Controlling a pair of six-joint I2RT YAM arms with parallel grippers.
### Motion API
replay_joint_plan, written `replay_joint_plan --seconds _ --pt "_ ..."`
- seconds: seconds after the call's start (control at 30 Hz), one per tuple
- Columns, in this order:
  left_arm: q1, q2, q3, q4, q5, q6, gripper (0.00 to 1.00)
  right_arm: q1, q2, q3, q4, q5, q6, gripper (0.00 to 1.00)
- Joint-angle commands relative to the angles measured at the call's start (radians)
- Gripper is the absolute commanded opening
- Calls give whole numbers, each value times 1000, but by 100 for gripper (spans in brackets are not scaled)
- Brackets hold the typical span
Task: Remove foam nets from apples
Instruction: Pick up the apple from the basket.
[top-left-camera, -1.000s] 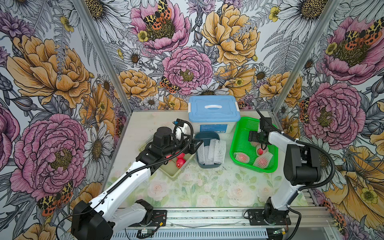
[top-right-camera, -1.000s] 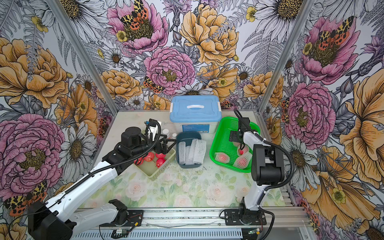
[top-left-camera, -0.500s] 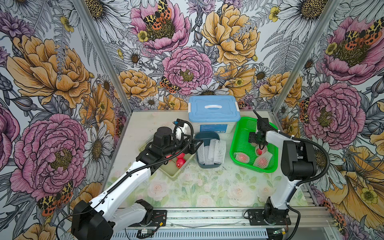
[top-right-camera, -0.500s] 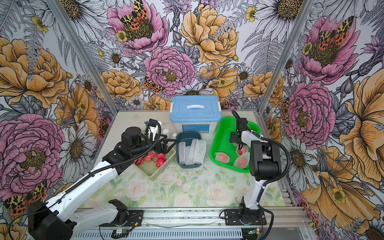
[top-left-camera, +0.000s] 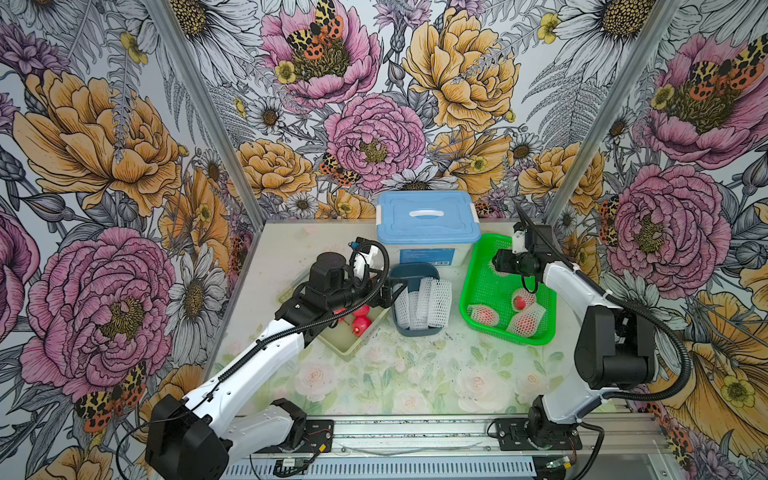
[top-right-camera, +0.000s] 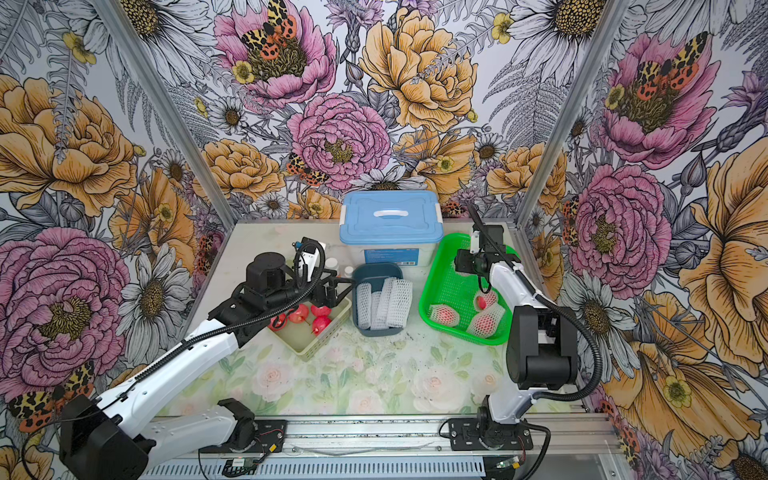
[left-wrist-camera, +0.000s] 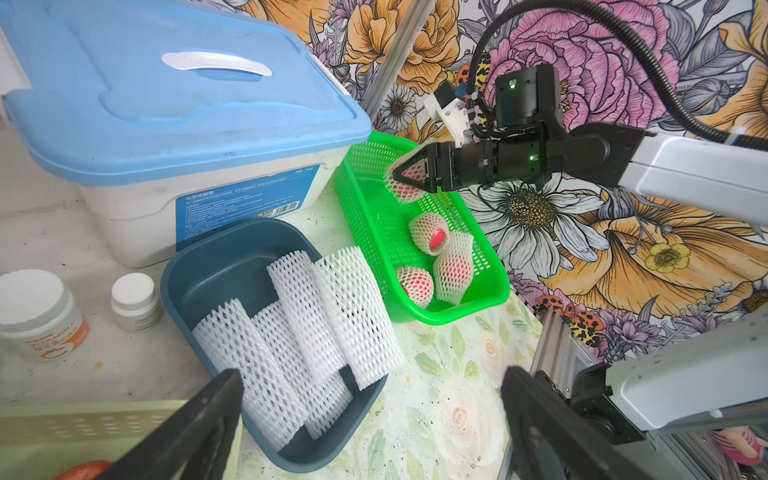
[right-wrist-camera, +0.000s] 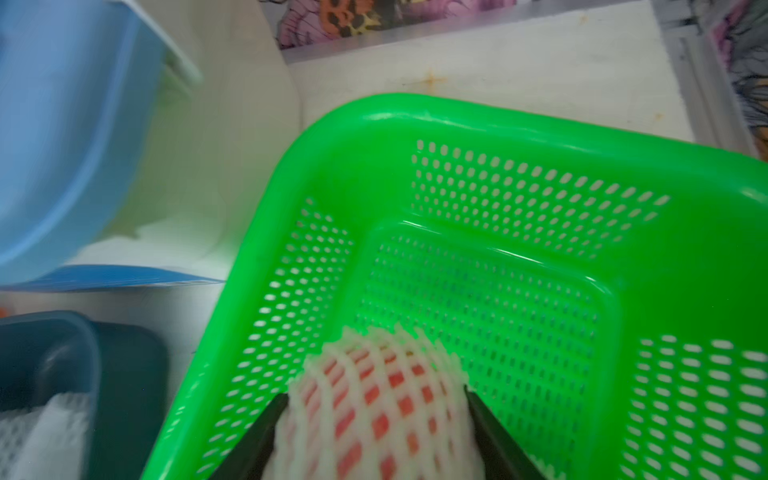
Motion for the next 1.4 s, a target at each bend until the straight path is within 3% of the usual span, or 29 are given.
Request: replay_joint_plan --seconds 0.0,0.23,0.33,0.57,0.67,0.8,0.93,1.03,1.17,1.27,1.37 --pt "-5 11 38 24 38 19 99 35 -63 42 12 -335 1 53" --pt "-29 35 45 24 72 51 99 147 -139 44 14 -685 44 55" --pt "-47 32 41 32 100 64 99 188 -170 52 16 -774 89 55" --pt "-101 20 17 94 119 92 99 244 -216 61 54 -870 254 56" --pt "-107 25 12 153 140 72 99 279 -249 33 152 -901 345 56" --pt "-100 56 36 232 197 1 99 320 -291 -38 392 -939 523 58" --pt "-101 55 22 312 226 -33 99 320 -262 -196 1180 -972 1112 59" --pt "-98 38 10 399 277 -76 98 322 -201 -222 1481 -966 1340 58" --pt "-88 6 -6 420 267 -83 93 323 -161 -217 1604 -975 1435 59" --pt "-36 -7 -24 442 246 -140 77 328 -160 -207 1600 -985 1433 59" --pt "35 14 -44 555 322 -257 71 336 -165 -200 1582 -996 1425 59"
